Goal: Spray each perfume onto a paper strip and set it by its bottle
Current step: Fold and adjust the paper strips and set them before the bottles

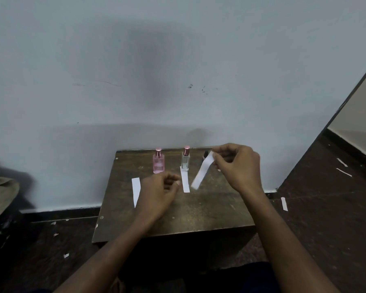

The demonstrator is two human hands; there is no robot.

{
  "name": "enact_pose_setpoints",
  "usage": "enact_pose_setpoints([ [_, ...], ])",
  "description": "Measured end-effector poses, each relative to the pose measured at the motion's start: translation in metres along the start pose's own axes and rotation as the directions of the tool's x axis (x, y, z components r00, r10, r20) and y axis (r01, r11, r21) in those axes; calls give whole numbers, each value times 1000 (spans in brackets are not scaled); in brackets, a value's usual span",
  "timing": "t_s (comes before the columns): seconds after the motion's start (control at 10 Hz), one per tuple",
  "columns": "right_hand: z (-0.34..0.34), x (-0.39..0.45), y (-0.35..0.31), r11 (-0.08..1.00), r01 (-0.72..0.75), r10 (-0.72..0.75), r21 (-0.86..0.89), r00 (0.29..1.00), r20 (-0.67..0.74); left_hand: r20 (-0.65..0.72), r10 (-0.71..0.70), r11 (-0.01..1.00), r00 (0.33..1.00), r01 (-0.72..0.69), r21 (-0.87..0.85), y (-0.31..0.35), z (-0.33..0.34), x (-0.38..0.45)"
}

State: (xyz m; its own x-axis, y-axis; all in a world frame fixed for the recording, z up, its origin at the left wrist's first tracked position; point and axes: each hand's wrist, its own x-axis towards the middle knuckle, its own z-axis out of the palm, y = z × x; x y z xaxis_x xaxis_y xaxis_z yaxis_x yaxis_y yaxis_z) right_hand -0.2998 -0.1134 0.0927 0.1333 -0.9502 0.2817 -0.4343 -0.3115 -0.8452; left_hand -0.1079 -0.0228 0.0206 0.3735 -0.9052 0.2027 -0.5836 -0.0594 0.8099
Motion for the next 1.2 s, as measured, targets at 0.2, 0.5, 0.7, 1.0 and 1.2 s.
enact_pose_setpoints([
  [0.2, -22, -11, -53, 234, -231, -2, 944, 971, 238, 298, 172, 779, 939, -315, 543, -13, 32, -24],
  [0.5, -37, -12, -53, -75, -329, -161, 941, 935, 315, 422, -75, 710, 904, -249, 659, -27, 51, -34],
  [0.7, 0, -23, -11, 934, -257, 205, 248, 954, 218, 437, -58, 727, 897, -262, 635, -25, 47, -32],
  [1.0, -6, -25, -20, 831, -288, 170, 476, 946, 275, 453, 36, 766, 891, -316, 560, -25, 22, -8],
  [1.2, -6, -27, -19, 795, -207, 114, 570, 974, 195, 306, -224, 811, 925, 351, -468, -1, -19, 22],
])
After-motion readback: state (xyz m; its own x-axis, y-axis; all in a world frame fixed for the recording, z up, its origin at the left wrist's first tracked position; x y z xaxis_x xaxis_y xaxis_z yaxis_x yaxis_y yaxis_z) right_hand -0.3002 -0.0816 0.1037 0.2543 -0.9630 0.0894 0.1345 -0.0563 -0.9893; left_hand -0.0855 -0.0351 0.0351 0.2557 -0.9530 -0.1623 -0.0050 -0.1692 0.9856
